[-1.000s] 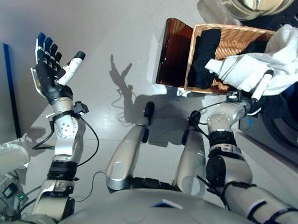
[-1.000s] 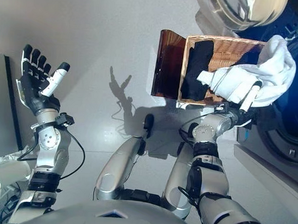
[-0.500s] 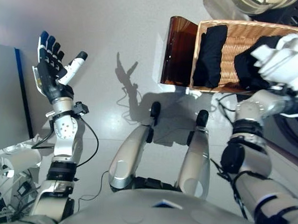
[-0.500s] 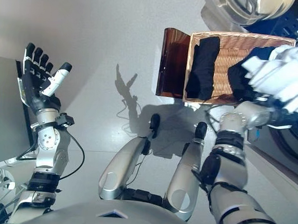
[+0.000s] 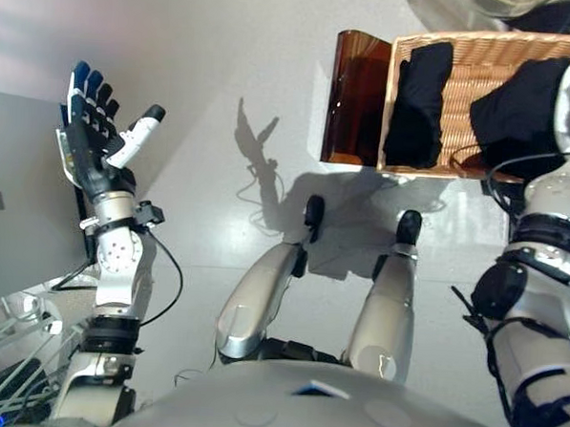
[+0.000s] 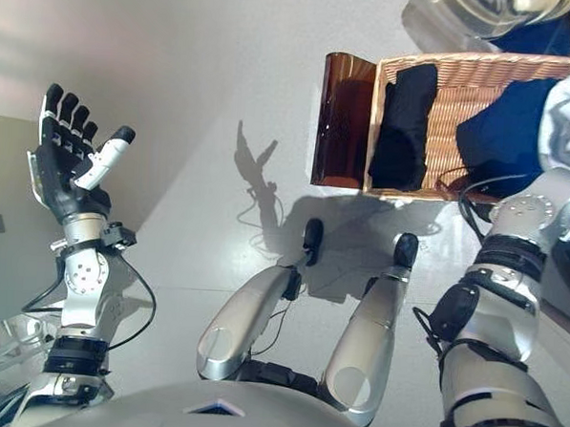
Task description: Pick up the clothes and place them into the washing machine
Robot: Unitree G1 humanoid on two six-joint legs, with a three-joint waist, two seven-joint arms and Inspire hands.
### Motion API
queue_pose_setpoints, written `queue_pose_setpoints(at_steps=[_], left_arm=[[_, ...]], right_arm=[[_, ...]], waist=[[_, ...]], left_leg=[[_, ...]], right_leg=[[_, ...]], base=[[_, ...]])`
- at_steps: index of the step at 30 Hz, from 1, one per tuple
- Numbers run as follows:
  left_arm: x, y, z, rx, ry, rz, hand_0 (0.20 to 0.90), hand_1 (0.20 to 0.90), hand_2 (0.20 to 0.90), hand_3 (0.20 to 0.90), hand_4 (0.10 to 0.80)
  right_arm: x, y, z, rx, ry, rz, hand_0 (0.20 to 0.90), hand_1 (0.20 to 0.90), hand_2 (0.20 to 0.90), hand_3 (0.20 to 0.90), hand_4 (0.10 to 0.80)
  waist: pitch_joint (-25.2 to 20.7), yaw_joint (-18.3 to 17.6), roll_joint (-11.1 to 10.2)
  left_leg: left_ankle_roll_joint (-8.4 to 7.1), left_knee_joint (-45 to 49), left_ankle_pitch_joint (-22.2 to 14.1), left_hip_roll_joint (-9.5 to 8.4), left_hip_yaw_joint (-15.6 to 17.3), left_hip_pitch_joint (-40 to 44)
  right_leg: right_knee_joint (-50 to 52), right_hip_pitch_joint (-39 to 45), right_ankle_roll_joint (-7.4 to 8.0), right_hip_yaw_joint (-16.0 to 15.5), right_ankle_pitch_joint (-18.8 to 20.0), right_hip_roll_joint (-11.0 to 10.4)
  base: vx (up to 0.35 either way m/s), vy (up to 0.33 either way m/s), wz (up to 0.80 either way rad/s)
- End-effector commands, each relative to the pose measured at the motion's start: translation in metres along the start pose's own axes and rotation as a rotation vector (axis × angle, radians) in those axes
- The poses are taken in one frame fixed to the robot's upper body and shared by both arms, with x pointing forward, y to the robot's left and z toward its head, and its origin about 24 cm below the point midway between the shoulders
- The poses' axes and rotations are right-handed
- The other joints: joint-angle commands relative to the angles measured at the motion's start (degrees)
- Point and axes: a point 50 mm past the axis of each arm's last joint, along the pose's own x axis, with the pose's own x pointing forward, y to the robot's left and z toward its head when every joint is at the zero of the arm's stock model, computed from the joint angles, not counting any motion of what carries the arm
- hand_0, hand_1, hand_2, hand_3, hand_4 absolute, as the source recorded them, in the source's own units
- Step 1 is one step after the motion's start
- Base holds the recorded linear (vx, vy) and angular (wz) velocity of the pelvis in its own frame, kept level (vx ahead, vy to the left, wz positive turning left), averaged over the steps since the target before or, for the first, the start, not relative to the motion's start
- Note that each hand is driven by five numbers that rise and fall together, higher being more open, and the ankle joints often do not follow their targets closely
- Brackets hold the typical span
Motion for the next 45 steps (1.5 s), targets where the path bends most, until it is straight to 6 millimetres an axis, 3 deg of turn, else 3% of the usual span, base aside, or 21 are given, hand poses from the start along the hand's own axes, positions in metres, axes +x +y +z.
queue_pose_setpoints(at_steps=[1,3,4,5,9,12,16,25,30,34,40,41,45], left_arm=[[0.008,0.014,0.04,0.002,-0.229,0.026,0.9,0.9,0.9,0.9,0.8],[0.008,0.015,0.04,0.002,-0.229,0.034,0.9,0.9,0.9,0.9,0.8],[0.009,0.014,0.04,-0.013,-0.233,0.049,0.9,0.9,0.9,0.9,0.8],[0.009,0.014,0.04,-0.01,-0.233,0.047,0.9,0.9,0.9,0.9,0.8],[0.009,0.017,0.04,-0.017,-0.237,0.099,0.9,0.9,0.9,0.9,0.8],[0.009,0.017,0.04,-0.016,-0.241,0.103,0.9,0.9,0.9,0.9,0.8],[0.01,0.02,0.042,-0.021,-0.25,0.108,0.9,0.9,0.9,0.9,0.8],[0.009,0.015,0.039,-0.037,-0.225,0.074,0.9,0.9,0.9,0.9,0.8],[0.01,0.019,0.037,-0.03,-0.217,0.08,0.9,0.9,0.9,0.9,0.8],[0.01,0.024,0.039,-0.013,-0.223,0.078,0.9,0.9,0.9,0.9,0.8],[0.01,0.03,0.038,0.004,-0.212,0.074,0.9,0.9,0.9,0.9,0.8],[0.01,0.029,0.038,0.007,-0.213,0.058,0.9,0.9,0.9,0.9,0.8],[0.011,0.026,0.037,0.003,-0.207,0.038,0.9,0.9,0.9,0.9,0.8]], right_arm=[[-0.003,0.081,0.117,0.108,-0.52,0.359,0.2,0.2,0.2,0.2,0.3],[-0.001,0.075,0.114,0.105,-0.512,0.348,0.2,0.2,0.2,0.2,0.3],[0.003,0.06,0.105,0.095,-0.5,0.302,0.2,0.2,0.2,0.2,0.3],[0.003,0.058,0.104,0.094,-0.5,0.298,0.2,0.2,0.2,0.2,0.3],[0.004,0.017,0.076,0.055,-0.457,0.209,0.2,0.2,0.2,0.2,0.3],[0.004,0.004,0.067,0.032,-0.433,0.181,0.2,0.2,0.2,0.2,0.3],[0.006,-0.002,0.069,0.022,-0.439,0.172,0.2,0.2,0.2,0.2,0.3],[0.01,-0.029,0.046,-0.043,-0.344,0.135,0.2,0.2,0.2,0.2,0.3],[0.015,-0.032,0.051,-0.043,-0.354,0.128,0.2,0.2,0.2,0.2,0.3],[0.023,-0.025,0.069,-0.026,-0.406,0.124,0.2,0.2,0.2,0.2,0.3],[0.027,0.006,0.107,-0.015,-0.528,0.181,0.2,0.2,0.2,0.2,0.3],[0.026,0.023,0.124,0.001,-0.574,0.219,0.2,0.2,0.2,0.2,0.3],[0.022,0.044,0.142,0.007,-0.625,0.27,0.2,0.2,0.2,0.2,0.3]], waist=[[-6.65,-2.41,0.02],[-6.45,-2.6,-0.16],[-6.2,-3.24,-0.08],[-6.22,-3.23,-0.19],[-6.54,-4.04,0.08],[-6.59,-4.22,0.08],[-7.12,-4.44,0.25],[-7.55,-4.91,0.43],[-7.94,-5.37,0.36],[-8.51,-5.64,0.48],[-9.72,-5.54,0.61],[-9.97,-5.61,0.67],[-9.94,-5.68,1.05]], left_leg=[[-5.31,0.97,-2.94,0.44,-3.06,-0.72],[-5.26,1.34,-3.13,0.58,-3.01,-0.79],[-5.32,1.6,-3.35,0.64,-3.06,-0.74],[-5.33,1.65,-3.37,0.63,-3.13,-0.71],[-5.28,1.47,-3.3,0.22,-3.28,-1.05],[-5.22,1.66,-3.27,0.16,-3.02,-1.24],[-5.29,0.36,-2.76,-0.15,-3.15,-0.99],[-4.69,2.64,-3.84,-0.52,-2.55,-1.12],[-4.46,2.91,-4.21,-0.61,-1.92,-1.06],[-4.44,2.6,-4.13,-0.81,-1.45,-0.79],[-4.67,2.14,-4.71,-0.27,-0.96,0.38],[-4.96,1.33,-4.45,0.15,-0.96,1.12],[-5.39,0.19,-3.48,1.05,-0.59,1.94]], right_leg=[[-0.98,1.06,-4.64,-1.98,-2.82,3.98],[-0.87,1.1,-4.7,-1.81,-2.9,4.18],[-0.69,1.18,-4.79,-1.69,-2.98,4.35],[-0.66,1.24,-4.81,-1.76,-3.01,4.33],[-0.72,0.69,-5.05,-1.72,-2.7,4.49],[-0.65,0.51,-5.15,-1.55,-2.57,4.4],[-1.15,0.57,-5.12,-1.47,-2.28,4.0],[-0.5,1.0,-5.19,-0.71,-2.08,3.82],[-0.49,0.75,-4.95,0.01,-1.74,3.58],[-0.89,0.79,-4.79,0.95,-1.51,3.43],[-1.21,1.54,-4.93,1.86,-2.65,3.98],[-1.76,2.06,-4.92,2.11,-2.84,4.29],[-2.57,2.55,-5.02,2.14,-2.36,4.86]], base=[[0.002,-0.035,-0.01],[0.0,-0.018,0.0],[0.004,-0.012,-0.04],[0.003,-0.013,-0.03],[-0.005,0.009,0.0],[0.0,0.0,0.0],[-0.015,0.035,0.0],[-0.011,0.011,-0.01],[-0.031,0.051,-0.04],[-0.009,0.02,0.0],[0.025,-0.02,-0.09],[0.027,-0.08,-0.05],[0.002,-0.067,-0.06]])
